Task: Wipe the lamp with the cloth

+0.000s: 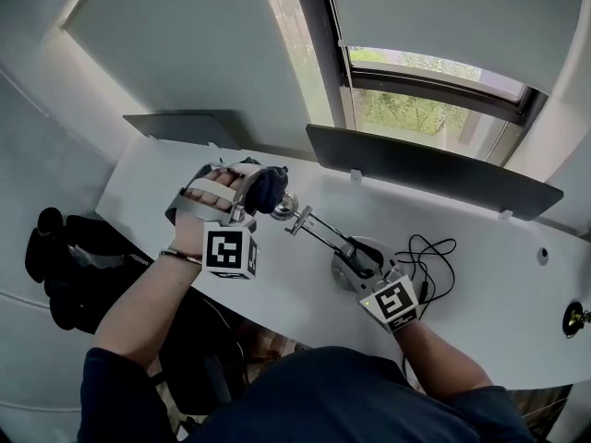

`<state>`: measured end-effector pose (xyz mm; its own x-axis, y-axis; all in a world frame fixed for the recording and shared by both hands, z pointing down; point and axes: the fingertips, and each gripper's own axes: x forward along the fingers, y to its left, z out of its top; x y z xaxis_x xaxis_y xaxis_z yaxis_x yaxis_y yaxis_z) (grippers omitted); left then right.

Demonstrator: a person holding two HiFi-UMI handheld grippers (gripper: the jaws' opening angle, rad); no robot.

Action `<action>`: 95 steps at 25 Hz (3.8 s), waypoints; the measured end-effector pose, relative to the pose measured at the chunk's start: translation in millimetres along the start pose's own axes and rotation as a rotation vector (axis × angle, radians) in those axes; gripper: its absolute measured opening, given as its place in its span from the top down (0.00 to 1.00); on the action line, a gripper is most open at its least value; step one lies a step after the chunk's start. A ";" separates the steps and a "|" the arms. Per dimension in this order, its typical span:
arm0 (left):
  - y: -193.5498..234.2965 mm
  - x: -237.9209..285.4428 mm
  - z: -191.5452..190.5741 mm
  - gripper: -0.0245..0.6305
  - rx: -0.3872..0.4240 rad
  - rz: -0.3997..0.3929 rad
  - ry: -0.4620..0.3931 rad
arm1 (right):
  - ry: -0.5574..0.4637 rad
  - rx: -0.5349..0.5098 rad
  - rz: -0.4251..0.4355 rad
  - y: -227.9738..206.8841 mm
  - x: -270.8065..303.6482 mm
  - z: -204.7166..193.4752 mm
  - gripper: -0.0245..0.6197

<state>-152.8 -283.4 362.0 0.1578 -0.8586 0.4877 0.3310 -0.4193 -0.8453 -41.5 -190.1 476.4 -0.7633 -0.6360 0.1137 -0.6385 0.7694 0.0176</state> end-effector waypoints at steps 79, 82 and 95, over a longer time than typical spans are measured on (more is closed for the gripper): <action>-80.8 -50.7 48.4 0.76 -0.293 -0.079 0.065 | 0.053 0.022 -0.010 0.8 2.1 -2.0 0.72; -83.1 -59.4 42.8 0.76 -0.341 -0.073 0.062 | 0.066 0.018 -0.010 1.4 1.6 -1.3 0.72; -105.8 -96.5 59.5 0.76 -0.769 -0.075 -0.095 | 0.136 0.014 -0.039 5.1 -25.0 8.0 0.74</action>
<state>-147.7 -138.7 417.4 0.2506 -0.8056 0.5369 -0.3888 -0.5916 -0.7063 -26.4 -170.7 465.8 -0.7177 -0.6511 0.2469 -0.6698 0.7425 0.0110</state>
